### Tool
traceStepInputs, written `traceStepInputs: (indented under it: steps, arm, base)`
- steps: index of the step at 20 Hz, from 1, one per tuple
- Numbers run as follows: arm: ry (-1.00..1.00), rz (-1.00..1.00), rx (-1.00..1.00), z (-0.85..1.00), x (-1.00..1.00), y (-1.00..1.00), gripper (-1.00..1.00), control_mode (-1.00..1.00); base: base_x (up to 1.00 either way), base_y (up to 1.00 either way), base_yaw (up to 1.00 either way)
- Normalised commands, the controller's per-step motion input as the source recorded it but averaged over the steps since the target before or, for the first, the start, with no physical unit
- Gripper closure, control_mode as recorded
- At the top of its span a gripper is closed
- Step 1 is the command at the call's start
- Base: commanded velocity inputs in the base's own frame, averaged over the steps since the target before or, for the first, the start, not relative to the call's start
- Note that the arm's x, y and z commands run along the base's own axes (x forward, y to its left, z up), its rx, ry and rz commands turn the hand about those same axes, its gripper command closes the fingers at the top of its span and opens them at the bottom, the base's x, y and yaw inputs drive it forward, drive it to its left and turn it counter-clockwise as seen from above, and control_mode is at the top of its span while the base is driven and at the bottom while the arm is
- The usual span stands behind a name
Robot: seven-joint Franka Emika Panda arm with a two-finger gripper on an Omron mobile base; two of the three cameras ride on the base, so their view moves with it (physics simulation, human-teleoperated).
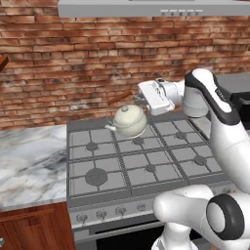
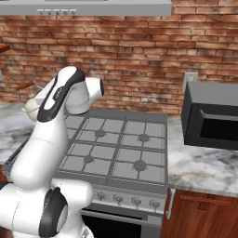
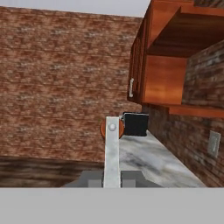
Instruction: Pick the kettle from the cabinet and place it on a stove burner. Then pick the pot from the counter and place it on another stove burner. Finally, turn both burners on.
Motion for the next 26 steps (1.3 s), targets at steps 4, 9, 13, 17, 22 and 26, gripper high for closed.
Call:
traceStepInputs:
  steps: [4, 9, 13, 17, 22, 26]
  arm:
    - [0.01, 0.06, 0.00, -0.21, 0.08, 0.12, 1.00, -1.00]
    - [0.00, 0.06, 0.01, -0.21, 0.09, 0.09, 1.00, -1.00]
    - [0.02, 0.05, 0.01, -0.21, 0.13, 0.16, 1.00, -1.00]
    - [0.01, 0.05, 0.01, -0.22, 0.18, 0.16, 1.00, -1.00]
    - [0.03, 0.05, 0.01, -0.23, 0.25, 0.17, 1.00, -1.00]
    - [0.01, 0.05, 0.01, -0.19, 0.25, 0.15, 1.00, -1.00]
  base:
    - [0.00, 0.00, 0.00]
    - [0.00, 0.00, 0.00]
    - [0.00, 0.00, 0.00]
    - [0.00, 0.00, 0.00]
    - [0.00, 0.00, 0.00]
    - [0.00, 0.00, 0.00]
